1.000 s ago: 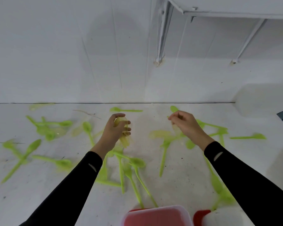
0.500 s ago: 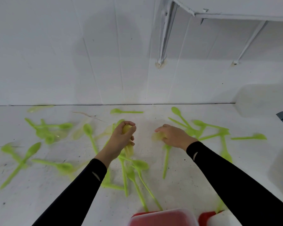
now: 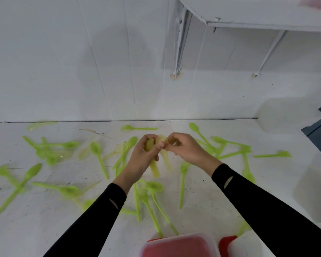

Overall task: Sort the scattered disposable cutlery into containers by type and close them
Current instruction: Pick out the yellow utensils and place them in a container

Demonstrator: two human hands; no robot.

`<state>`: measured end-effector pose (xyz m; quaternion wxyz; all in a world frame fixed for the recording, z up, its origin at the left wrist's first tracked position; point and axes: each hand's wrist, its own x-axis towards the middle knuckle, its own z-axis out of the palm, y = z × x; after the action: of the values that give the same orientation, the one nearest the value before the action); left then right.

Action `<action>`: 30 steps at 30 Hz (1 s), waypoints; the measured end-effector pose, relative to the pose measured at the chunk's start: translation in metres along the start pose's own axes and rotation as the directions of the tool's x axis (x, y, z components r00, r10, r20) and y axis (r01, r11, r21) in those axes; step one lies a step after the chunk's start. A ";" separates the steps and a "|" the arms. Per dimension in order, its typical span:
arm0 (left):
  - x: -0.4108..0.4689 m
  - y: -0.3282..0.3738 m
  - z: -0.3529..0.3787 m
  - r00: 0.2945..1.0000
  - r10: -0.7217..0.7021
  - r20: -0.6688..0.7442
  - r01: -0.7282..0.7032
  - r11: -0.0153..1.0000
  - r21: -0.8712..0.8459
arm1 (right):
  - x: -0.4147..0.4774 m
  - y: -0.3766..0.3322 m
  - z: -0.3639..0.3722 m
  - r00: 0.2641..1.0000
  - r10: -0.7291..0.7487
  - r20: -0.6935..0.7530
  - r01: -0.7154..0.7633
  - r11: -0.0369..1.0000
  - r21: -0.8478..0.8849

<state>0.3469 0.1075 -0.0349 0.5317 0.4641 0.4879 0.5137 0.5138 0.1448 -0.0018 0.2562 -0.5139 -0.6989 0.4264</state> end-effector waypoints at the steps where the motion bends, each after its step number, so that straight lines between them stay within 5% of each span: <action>1: -0.002 0.001 0.005 1.000 0.021 -0.012 -0.021 1.000 0.011 | -0.005 -0.001 0.004 0.999 0.002 0.037 -0.002 1.000 -0.003; 6: -0.019 -0.005 0.003 0.982 -0.008 -0.189 0.008 1.000 -0.004 | -0.027 0.003 0.010 0.965 0.113 0.238 -0.129 0.990 0.052; 11: -0.044 -0.005 -0.021 0.930 -0.082 -0.357 0.020 0.984 -0.174 | -0.033 0.000 0.014 0.972 0.152 0.178 -0.165 0.984 0.064; 16: -0.085 -0.010 -0.018 0.935 -0.146 -0.323 0.064 0.966 -0.250 | -0.042 -0.013 0.042 0.969 0.046 0.242 -0.096 0.976 0.198; 24: -0.134 -0.022 -0.004 0.914 -0.152 -0.375 0.023 0.945 -0.326 | -0.058 -0.013 0.094 0.889 0.103 0.446 -0.304 0.862 0.406; 30: -0.157 -0.020 -0.038 0.775 -0.245 -0.582 -0.082 0.875 -0.477 | -0.045 -0.011 0.096 0.895 0.105 0.434 -0.263 0.909 0.322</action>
<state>0.3113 -0.0505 -0.0518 0.4586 0.0989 0.5146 0.7177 0.4472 0.0695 -0.0377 0.1557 -0.4205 -0.5901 0.6714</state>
